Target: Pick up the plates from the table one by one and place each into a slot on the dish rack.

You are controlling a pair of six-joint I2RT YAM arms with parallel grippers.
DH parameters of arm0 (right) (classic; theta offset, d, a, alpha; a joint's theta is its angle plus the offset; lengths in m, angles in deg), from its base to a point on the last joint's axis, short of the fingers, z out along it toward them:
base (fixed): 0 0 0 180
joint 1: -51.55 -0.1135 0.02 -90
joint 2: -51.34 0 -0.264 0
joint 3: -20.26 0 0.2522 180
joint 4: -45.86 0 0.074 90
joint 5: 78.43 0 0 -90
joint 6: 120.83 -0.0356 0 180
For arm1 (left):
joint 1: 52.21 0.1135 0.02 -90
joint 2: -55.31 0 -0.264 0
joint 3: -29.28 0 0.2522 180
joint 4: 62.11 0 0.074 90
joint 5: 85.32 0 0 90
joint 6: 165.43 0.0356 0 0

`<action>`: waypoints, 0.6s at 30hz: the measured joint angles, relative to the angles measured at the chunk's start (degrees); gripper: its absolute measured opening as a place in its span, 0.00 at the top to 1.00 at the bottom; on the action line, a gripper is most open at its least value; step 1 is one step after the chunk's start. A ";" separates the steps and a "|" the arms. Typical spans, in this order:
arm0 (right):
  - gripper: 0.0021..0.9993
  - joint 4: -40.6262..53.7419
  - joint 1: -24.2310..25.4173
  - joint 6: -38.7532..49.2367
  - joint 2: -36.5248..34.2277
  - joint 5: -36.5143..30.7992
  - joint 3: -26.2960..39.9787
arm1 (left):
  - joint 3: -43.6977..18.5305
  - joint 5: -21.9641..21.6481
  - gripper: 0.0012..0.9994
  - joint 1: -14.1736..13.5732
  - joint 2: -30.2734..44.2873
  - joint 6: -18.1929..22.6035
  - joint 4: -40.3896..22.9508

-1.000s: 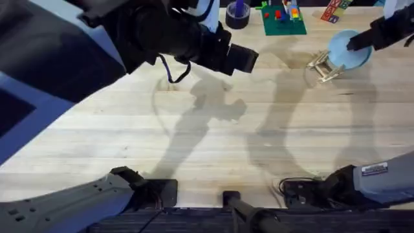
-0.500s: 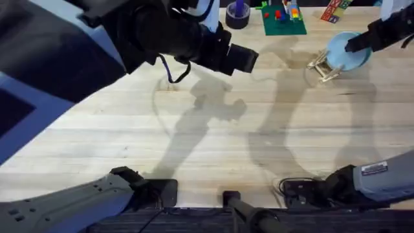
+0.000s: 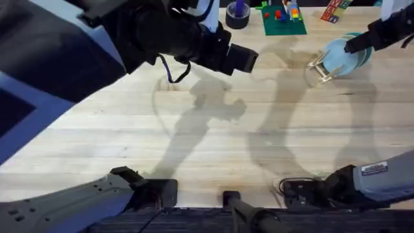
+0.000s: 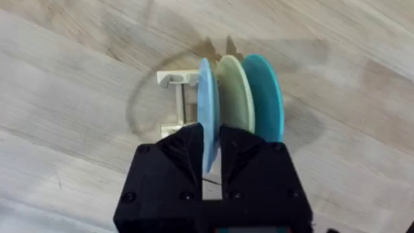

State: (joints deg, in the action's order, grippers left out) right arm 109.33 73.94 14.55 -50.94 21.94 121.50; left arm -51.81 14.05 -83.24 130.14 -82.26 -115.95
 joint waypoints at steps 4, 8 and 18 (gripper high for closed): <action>0.84 0.02 0.00 0.00 0.00 -0.02 0.00 | 0.00 0.00 0.00 0.00 0.00 0.00 0.00; 0.83 0.02 0.00 -1.01 0.00 -0.15 0.01 | 0.00 0.00 0.00 0.00 0.00 0.00 0.00; 0.67 0.43 0.00 -4.65 7.48 -0.50 0.01 | 0.00 -0.01 0.00 0.00 0.00 0.00 0.00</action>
State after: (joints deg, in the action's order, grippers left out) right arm 109.76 73.94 9.91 -43.46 21.44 121.51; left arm -51.81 14.04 -83.24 130.14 -82.26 -115.95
